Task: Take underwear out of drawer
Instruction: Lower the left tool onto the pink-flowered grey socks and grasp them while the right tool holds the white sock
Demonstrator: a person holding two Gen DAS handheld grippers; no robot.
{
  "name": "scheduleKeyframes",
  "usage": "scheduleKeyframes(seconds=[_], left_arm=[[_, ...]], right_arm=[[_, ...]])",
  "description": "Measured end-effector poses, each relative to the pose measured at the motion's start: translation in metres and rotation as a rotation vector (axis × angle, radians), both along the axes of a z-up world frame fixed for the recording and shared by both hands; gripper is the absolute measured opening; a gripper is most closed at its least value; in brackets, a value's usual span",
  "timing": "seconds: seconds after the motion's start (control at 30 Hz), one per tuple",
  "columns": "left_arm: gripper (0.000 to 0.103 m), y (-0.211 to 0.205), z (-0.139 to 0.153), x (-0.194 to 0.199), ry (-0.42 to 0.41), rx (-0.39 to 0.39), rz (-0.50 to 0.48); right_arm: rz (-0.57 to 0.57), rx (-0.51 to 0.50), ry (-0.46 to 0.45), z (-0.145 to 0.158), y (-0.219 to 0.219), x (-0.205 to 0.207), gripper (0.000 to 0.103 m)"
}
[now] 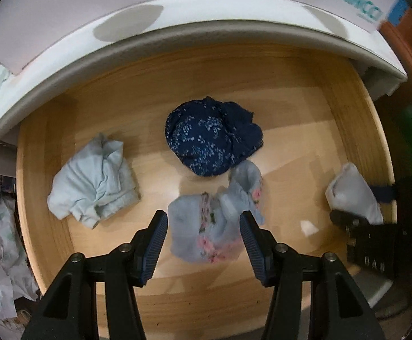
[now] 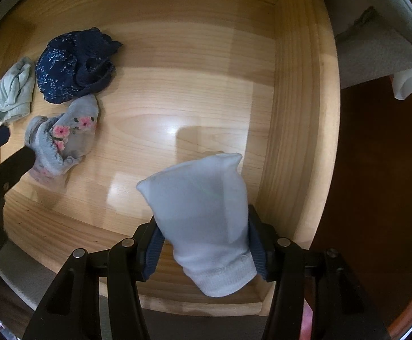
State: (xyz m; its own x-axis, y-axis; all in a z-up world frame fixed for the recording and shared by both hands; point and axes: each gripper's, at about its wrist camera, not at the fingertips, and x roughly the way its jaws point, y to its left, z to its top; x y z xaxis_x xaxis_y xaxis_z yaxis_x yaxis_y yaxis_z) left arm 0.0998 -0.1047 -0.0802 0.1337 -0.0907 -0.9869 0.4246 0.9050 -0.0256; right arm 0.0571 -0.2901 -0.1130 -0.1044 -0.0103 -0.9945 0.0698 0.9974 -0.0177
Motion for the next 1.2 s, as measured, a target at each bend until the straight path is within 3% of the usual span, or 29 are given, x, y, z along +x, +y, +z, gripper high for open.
scheduleKeyframes(seconds=[0.1,0.37,0.67,0.87,1.2], left_arm=[[0.054,-0.003,-0.008,0.008,0.04,-0.01,0.009],[0.067,-0.018,-0.033,0.021,0.135,0.043,-0.007],[0.071,-0.025,-0.056,0.034,0.263,0.064,0.03],[0.071,-0.033,-0.064,0.042,0.277,0.071,0.042],[0.068,-0.02,-0.065,0.023,0.308,0.063,0.08]], right_arm=[[-0.001,0.008,-0.001,0.001,-0.001,-0.001,0.051],[0.0,0.023,-0.001,0.004,-0.001,-0.002,0.051],[-0.003,0.031,-0.003,0.004,0.002,-0.001,0.051],[-0.005,0.035,-0.004,0.006,0.003,-0.002,0.052],[-0.007,0.042,-0.005,0.01,-0.003,0.007,0.052]])
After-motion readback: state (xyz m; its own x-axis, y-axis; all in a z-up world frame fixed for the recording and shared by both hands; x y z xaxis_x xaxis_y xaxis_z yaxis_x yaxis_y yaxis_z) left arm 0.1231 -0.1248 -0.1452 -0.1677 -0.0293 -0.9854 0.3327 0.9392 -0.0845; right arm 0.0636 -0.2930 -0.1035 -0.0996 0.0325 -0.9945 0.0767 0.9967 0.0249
